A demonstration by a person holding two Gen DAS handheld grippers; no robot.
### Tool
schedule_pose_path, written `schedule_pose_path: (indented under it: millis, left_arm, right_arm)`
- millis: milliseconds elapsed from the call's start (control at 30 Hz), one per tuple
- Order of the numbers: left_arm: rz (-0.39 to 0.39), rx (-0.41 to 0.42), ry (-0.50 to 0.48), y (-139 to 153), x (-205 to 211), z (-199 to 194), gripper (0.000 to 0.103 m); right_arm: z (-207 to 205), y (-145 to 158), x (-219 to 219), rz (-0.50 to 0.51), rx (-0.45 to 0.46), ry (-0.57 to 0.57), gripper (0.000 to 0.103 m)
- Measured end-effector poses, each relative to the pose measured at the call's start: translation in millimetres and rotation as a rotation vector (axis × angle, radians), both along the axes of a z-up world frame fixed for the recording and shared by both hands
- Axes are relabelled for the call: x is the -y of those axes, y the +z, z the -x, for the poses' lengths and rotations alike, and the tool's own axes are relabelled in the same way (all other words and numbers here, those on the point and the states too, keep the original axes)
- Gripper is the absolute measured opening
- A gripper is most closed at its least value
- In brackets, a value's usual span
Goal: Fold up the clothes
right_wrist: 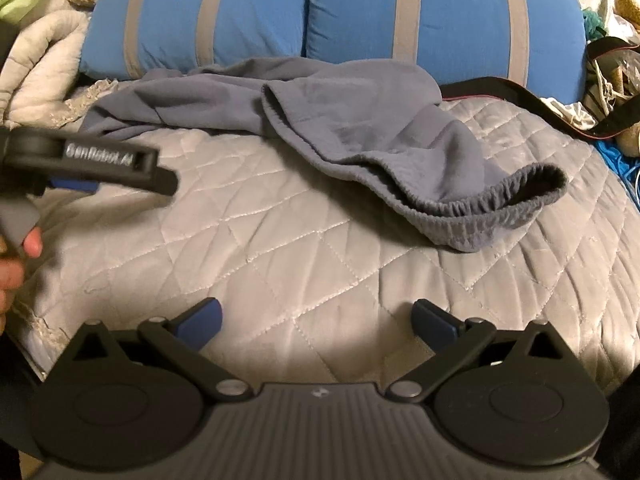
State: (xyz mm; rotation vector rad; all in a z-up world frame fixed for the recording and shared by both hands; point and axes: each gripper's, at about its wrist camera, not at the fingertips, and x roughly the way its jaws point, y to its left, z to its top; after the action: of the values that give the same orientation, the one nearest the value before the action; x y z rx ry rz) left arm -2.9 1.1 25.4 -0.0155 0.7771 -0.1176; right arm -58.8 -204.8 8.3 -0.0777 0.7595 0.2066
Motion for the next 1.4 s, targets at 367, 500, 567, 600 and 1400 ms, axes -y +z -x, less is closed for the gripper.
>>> schedule_pose_path:
  millis: [367, 500, 567, 600, 1400]
  left_arm:
    - [0.115, 0.090, -0.108, 25, 24, 7, 0.100]
    - [0.143, 0.083, -0.129, 23, 32, 2, 0.100]
    - [0.166, 0.082, -0.138, 22, 33, -1, 0.100]
    - [0.174, 0.079, -0.132, 22, 34, -3, 0.100]
    - [0.244, 0.068, -0.088, 36, 34, -29, 0.100]
  right_arm:
    - [2, -3, -4, 0.001, 0.063, 0.025, 0.103]
    - [6, -2, -6, 0.027, 0.087, 0.055, 0.103]
    - [10, 0, -8, 0.038, 0.113, 0.081, 0.103]
    - [13, 1, -9, 0.042, 0.131, 0.095, 0.102]
    - [-1, 19, 21, 0.988, 0.364, 0.451, 0.103]
